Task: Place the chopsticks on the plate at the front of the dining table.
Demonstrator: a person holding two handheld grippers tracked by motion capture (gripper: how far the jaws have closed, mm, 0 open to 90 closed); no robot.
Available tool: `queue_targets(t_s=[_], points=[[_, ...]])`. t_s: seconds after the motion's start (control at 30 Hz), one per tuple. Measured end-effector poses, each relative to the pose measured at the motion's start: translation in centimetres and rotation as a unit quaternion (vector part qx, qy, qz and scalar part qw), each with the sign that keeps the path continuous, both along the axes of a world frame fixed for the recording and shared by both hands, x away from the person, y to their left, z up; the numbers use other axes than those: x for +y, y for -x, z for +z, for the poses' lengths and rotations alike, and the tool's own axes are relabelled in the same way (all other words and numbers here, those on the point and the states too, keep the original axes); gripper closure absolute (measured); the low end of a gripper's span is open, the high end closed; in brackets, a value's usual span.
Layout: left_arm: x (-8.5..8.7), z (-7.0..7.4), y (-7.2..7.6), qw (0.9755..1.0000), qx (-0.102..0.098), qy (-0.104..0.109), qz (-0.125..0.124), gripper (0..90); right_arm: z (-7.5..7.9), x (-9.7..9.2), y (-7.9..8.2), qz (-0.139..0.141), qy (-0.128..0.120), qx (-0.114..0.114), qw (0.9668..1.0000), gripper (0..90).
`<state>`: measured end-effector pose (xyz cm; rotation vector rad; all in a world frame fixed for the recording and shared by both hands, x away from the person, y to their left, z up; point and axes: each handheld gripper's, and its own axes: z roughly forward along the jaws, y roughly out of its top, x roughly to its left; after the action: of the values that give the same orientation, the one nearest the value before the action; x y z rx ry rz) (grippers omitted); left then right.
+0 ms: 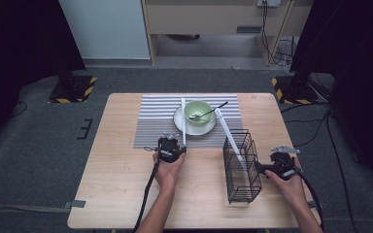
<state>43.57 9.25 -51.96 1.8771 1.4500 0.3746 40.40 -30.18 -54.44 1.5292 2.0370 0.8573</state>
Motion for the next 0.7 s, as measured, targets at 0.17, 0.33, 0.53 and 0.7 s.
queue_targets(t_s=[0.17,0.33,0.53,0.7], points=[[-0.11,0.32,-0.25,1.0,0.0,-0.004,-0.002,66.8,0.0,0.0,0.0,0.0,0.0,0.0,1.0,1.4],[-0.27,0.5,-0.35,1.0,-0.002,-0.003,-0.002,66.9,0.0,0.0,0.0,0.0,0.0,0.0,1.0,1.4],[-0.2,0.13,-0.1,0.9999,0.002,-0.01,-0.004,67.6,0.0,0.0,0.01,0.0,0.0,0.0,1.0,1.4],[-0.21,-0.03,-0.15,0.9999,0.003,-0.009,-0.004,68.9,0.0,0.01,0.02,0.0,0.0,0.0,1.0,1.5]])
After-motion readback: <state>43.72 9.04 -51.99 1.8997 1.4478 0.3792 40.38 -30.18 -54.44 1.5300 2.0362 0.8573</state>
